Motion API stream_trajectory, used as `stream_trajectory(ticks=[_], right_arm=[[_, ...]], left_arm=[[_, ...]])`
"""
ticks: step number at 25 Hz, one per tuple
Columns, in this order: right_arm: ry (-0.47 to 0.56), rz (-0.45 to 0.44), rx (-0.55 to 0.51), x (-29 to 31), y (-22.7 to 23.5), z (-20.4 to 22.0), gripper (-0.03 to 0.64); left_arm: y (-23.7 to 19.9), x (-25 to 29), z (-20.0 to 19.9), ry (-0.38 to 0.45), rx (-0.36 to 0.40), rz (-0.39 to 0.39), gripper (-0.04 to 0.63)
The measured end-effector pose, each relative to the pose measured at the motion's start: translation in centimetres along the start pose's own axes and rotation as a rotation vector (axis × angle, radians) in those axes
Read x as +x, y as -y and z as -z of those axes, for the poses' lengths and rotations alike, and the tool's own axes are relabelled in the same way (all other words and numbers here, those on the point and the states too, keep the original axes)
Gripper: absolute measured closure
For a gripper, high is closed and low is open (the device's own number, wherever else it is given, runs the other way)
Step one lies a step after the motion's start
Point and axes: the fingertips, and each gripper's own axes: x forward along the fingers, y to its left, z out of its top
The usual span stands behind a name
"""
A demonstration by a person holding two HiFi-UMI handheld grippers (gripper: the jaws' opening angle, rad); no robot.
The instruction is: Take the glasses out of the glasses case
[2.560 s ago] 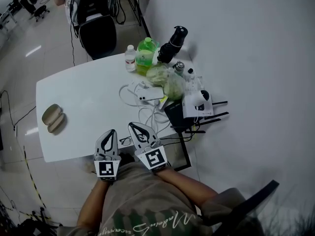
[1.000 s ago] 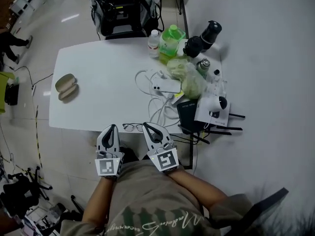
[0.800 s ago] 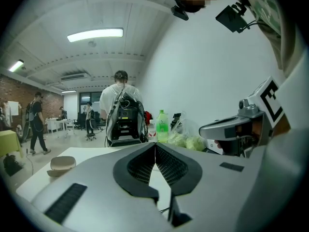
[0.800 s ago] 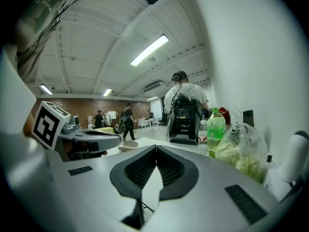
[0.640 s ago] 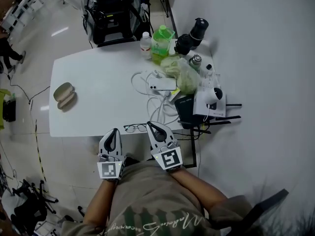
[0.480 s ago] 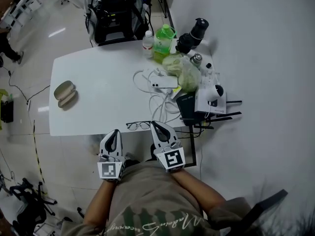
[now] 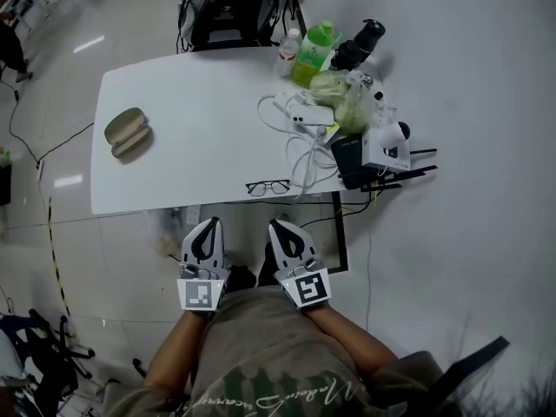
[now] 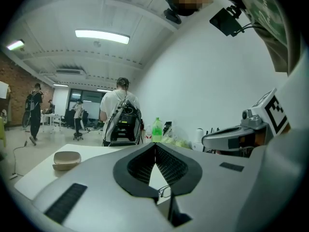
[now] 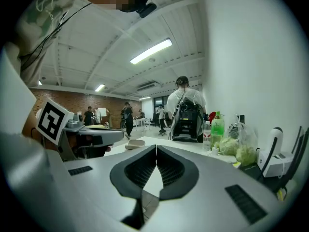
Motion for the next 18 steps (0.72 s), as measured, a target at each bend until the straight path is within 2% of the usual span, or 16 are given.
stream_trajectory(ticks=[2, 6, 8, 18], right_arm=[[-0.01, 0.018, -0.017, -0.9, -1.6, -0.2, 0.604], [0.025, 0.08, -0.015, -2.2, -3.0, -1.6, 0.604], [0.053, 0.095, 0.006, -2.5, -3.3, -2.6, 0.604], [0.15, -0.015, 0.037, -1.5, -5.2, -6.1, 0.604]], left_arm=[[0.1, -1.4, 0.1, 0.012, 0.007, 0.032, 0.586], [0.0, -3.0, 0.4, -0.043, 0.0, 0.041, 0.586], [0.4, -3.5, -0.6, -0.002, 0.004, 0.055, 0.586], [1.0, -6.8, -3.6, 0.062, 0.048, 0.024, 0.586]])
